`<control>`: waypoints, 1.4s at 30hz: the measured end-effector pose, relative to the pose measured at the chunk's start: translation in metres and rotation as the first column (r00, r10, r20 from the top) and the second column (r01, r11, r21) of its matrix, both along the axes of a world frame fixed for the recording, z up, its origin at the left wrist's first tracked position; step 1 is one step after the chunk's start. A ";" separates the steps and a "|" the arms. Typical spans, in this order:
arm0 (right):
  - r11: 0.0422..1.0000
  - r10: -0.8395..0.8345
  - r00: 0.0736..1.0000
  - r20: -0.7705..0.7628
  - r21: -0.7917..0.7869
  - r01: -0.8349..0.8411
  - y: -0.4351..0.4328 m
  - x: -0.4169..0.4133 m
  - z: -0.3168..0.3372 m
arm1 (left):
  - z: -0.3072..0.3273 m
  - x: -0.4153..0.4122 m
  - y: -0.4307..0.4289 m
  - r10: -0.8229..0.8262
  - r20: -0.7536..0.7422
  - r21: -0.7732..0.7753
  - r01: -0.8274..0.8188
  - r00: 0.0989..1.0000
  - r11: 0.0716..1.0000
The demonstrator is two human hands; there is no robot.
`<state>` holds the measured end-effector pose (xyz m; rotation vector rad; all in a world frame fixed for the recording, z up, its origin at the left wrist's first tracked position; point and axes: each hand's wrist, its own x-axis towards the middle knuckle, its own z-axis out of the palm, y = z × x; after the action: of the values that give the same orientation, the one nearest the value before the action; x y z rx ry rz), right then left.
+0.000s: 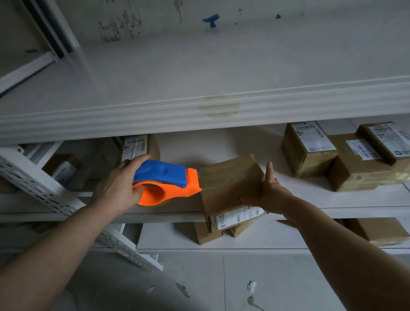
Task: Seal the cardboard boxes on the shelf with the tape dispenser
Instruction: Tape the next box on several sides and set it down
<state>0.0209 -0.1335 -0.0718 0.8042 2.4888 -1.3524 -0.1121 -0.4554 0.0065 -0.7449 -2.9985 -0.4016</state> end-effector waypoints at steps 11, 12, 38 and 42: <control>0.999 -0.017 1.000 0.019 -0.028 0.017 -0.004 0.002 0.003 | -0.009 0.013 0.006 -0.048 -0.115 -0.145 0.031 0.992 0.989; 0.999 -0.012 1.000 0.018 -0.030 0.012 -0.005 0.002 0.004 | -0.009 0.013 0.006 -0.044 -0.126 -0.147 0.026 0.991 0.989; 0.508 0.529 0.836 0.146 0.735 -0.450 -0.087 -0.020 -0.010 | -0.028 0.005 -0.005 -0.048 -0.064 0.028 0.050 0.997 0.998; 0.503 0.524 0.840 0.142 0.745 -0.439 -0.086 -0.018 -0.010 | -0.046 -0.005 -0.042 0.024 0.012 0.128 -0.025 1.000 0.991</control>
<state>0.0024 -0.2190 -0.0814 0.0557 3.0256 -0.1029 -0.1175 -0.4977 -0.0399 -0.6965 -2.9531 -0.5923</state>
